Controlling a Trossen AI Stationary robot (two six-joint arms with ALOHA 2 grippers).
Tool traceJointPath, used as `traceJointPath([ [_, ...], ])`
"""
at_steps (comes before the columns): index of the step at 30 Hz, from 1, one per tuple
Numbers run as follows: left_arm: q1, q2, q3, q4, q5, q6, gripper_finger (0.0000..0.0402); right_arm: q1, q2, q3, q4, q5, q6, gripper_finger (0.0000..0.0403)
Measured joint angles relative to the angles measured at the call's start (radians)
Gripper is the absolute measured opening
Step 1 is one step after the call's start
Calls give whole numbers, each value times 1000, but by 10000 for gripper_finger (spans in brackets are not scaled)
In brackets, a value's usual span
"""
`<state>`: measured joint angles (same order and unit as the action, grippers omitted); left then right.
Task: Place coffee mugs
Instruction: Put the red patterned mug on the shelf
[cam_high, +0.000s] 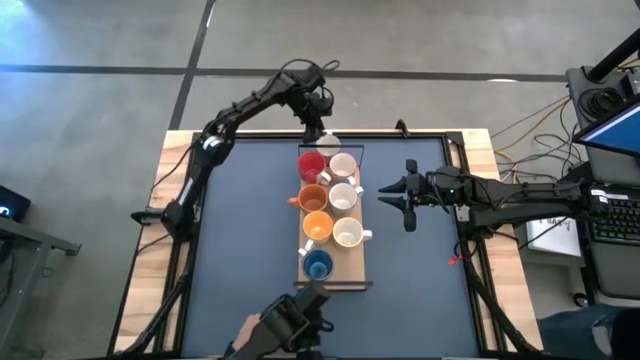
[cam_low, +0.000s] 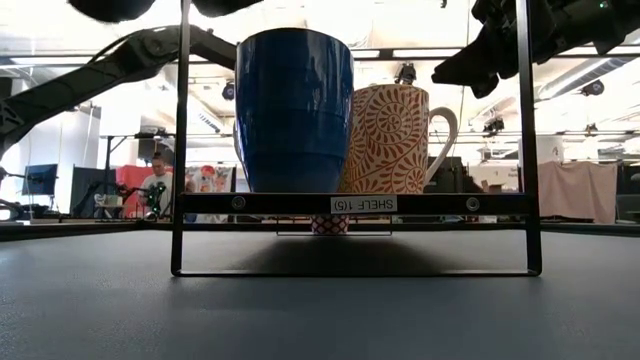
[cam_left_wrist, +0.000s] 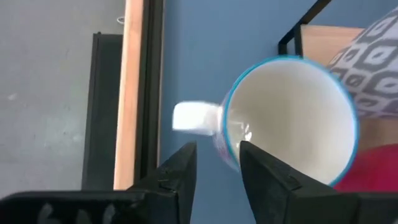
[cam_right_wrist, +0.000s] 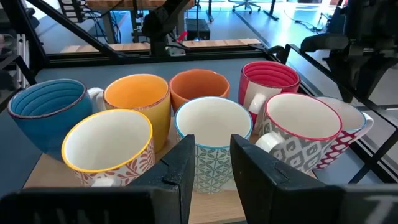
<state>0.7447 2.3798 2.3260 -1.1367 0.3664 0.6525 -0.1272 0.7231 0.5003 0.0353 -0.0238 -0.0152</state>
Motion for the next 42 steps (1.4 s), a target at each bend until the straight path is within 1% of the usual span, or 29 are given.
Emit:
traceJointPath([
  [5,5,3,-7,-14,18,19,95,-1,0,0,1,15,-3,93],
  [9,4,5,-12,-18,40,24,94,-2,0,0,1,28,1,93],
  [15,4,5,-14,-16,43,19,94,-3,0,0,0,28,16,93],
  [23,1,5,-69,2,46,8,87,-3,0,0,0,28,16,93],
  [27,1,5,-69,20,40,8,68,-3,0,0,0,31,15,93],
  [32,1,5,-69,25,27,6,12,-3,0,0,0,45,15,93],
  [39,1,5,-69,35,26,-37,5,-3,0,0,0,50,16,93],
  [42,3,5,-47,37,17,-40,4,-3,0,0,0,50,20,93],
])
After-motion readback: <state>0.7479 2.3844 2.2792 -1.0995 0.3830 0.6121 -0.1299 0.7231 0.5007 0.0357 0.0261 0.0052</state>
